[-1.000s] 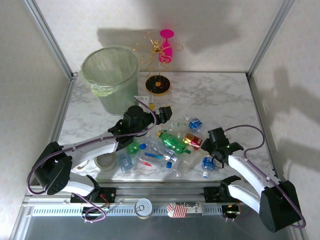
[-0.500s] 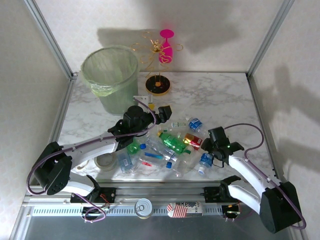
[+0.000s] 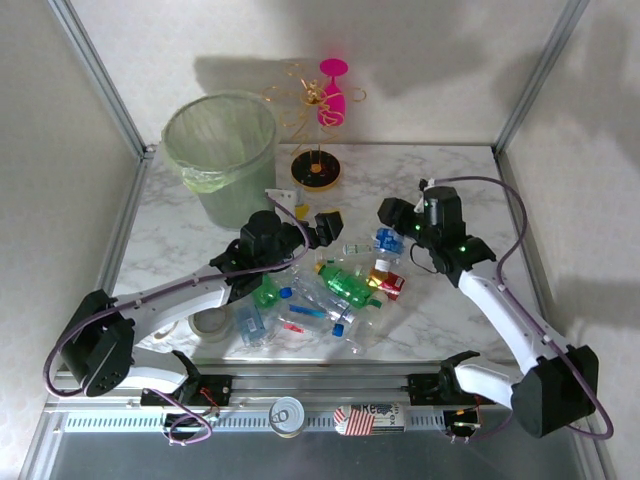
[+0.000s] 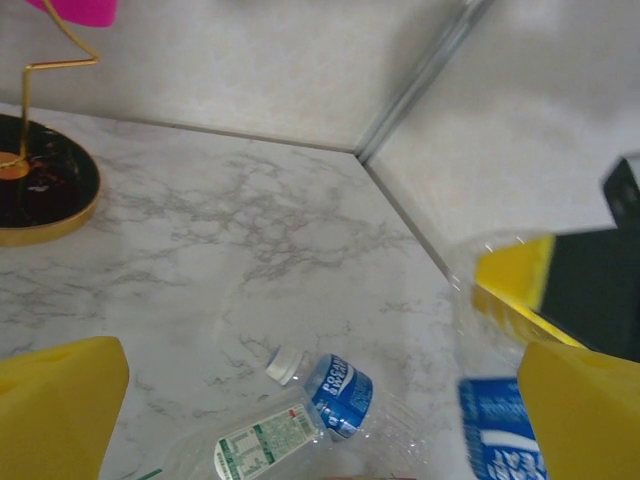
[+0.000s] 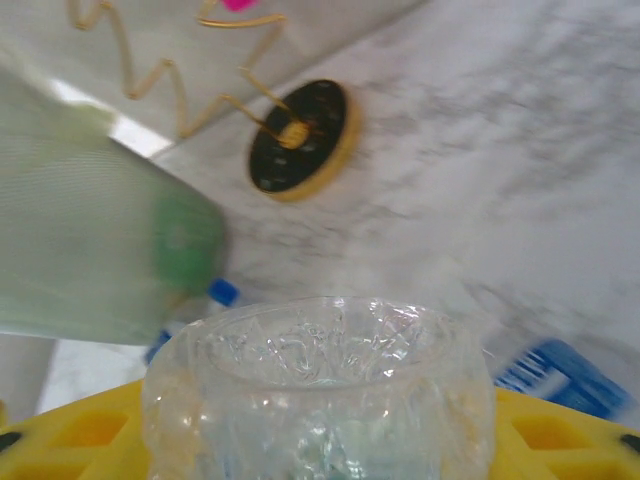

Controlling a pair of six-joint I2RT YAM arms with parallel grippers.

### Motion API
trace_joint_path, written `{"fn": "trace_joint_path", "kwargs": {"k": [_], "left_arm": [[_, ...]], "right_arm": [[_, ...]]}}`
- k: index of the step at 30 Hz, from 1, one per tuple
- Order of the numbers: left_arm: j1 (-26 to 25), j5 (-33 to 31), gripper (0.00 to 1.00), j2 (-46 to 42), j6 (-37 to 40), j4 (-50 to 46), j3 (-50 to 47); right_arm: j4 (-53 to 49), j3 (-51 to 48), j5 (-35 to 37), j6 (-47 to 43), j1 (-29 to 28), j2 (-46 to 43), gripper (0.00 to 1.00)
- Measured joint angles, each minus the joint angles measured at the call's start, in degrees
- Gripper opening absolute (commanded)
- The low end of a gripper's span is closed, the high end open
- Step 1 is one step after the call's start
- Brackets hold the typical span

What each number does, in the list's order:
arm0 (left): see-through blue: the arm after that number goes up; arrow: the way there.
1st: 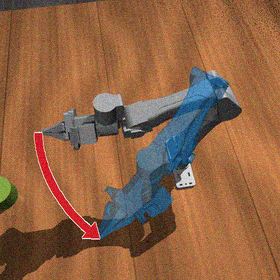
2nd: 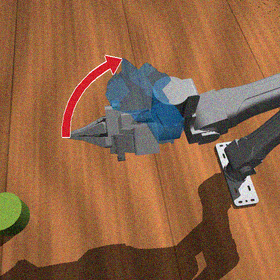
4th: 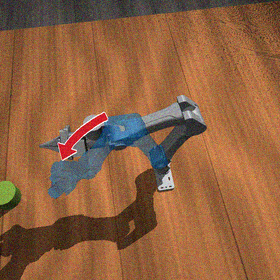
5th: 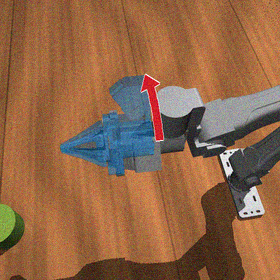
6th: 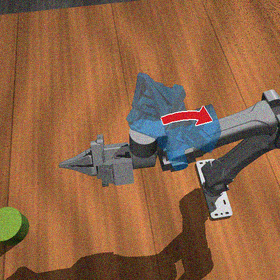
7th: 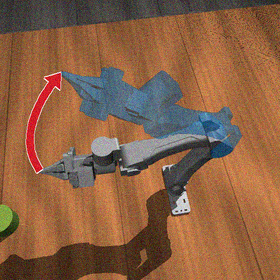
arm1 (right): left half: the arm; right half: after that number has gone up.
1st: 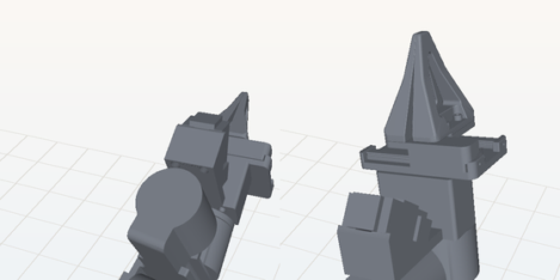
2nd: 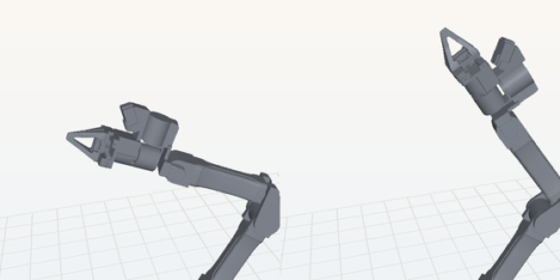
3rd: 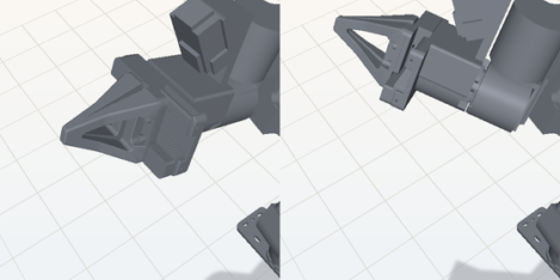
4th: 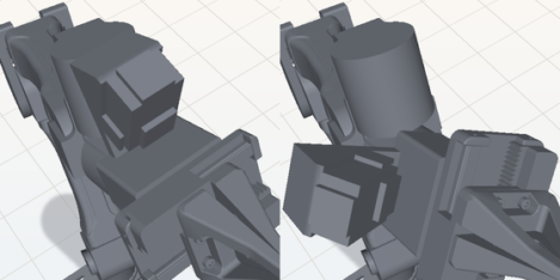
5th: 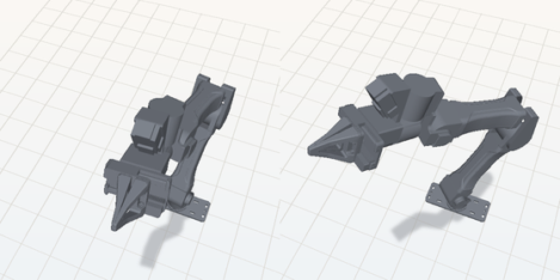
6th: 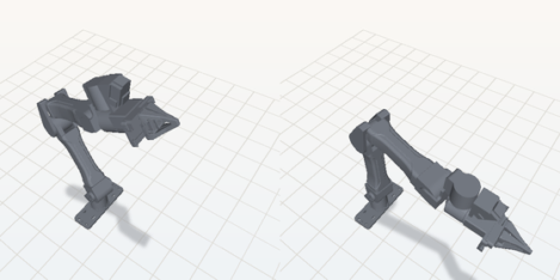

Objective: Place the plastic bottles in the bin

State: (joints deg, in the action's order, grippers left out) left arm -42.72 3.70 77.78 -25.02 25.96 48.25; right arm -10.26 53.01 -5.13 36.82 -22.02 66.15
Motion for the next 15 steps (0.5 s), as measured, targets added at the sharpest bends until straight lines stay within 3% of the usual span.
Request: {"fn": "trace_joint_path", "kwargs": {"k": [9, 15], "left_arm": [[-0.07, 10.62, 1.00, 0.11, 0.61, 0.07, 0.00], [-1.77, 16.00, 1.00, 4.74, 1.22, 0.33, 2.73]], "right_arm": [[12.61, 3.34, -8.70, 0.39, -3.23, 6.64, 0.35], [16.96, 4.42, -11.34, 0.22, -5.35, 7.28, 0.35]]}}
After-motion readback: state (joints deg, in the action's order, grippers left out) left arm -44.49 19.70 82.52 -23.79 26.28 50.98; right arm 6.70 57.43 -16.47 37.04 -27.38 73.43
